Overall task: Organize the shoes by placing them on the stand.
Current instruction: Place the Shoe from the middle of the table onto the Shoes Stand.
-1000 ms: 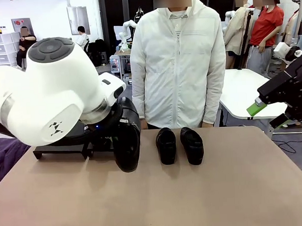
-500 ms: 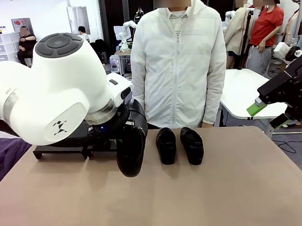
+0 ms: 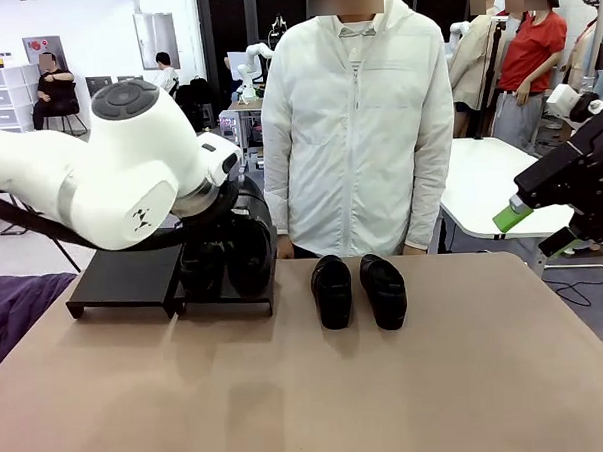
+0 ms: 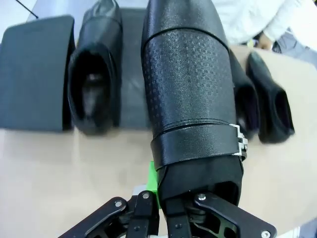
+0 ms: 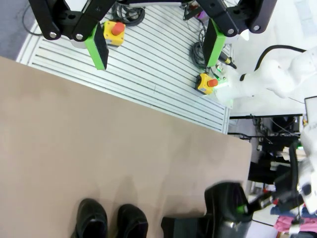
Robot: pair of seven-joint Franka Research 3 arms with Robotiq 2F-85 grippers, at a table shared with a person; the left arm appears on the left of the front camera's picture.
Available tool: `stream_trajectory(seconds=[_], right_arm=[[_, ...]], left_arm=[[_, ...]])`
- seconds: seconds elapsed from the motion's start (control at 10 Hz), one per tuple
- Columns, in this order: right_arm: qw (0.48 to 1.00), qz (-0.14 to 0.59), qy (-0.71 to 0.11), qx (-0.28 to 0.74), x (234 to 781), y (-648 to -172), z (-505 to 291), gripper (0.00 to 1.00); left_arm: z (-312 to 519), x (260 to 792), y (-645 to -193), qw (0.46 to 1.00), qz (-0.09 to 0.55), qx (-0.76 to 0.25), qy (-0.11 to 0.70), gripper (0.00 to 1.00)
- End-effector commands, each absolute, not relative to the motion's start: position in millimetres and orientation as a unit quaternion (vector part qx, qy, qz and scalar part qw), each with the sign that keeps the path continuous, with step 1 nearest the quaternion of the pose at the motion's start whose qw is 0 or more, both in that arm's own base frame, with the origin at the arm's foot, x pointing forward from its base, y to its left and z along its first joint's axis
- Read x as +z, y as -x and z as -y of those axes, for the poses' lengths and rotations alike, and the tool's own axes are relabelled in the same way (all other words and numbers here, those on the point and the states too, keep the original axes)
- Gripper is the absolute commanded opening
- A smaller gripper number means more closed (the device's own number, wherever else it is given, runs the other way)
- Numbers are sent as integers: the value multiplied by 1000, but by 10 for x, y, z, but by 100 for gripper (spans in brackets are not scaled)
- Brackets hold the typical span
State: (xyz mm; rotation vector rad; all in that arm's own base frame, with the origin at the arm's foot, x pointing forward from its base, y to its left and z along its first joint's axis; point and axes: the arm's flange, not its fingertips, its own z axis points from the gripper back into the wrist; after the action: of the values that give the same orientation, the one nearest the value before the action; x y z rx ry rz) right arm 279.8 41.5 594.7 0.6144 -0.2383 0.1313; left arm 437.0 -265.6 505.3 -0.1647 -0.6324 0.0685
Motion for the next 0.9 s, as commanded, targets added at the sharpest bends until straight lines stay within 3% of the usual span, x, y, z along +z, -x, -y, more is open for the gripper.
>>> stream_trajectory(seconds=[0.0,0.8], right_arm=[[941,114,-311,65,5982,-2806,-410,100],[941,114,-311,65,5982,-2806,-410,100]], left_arm=[[2850,4904,-4747,943,325,13,69,0],[2686,4337,-5303,917,397,16,41,0]])
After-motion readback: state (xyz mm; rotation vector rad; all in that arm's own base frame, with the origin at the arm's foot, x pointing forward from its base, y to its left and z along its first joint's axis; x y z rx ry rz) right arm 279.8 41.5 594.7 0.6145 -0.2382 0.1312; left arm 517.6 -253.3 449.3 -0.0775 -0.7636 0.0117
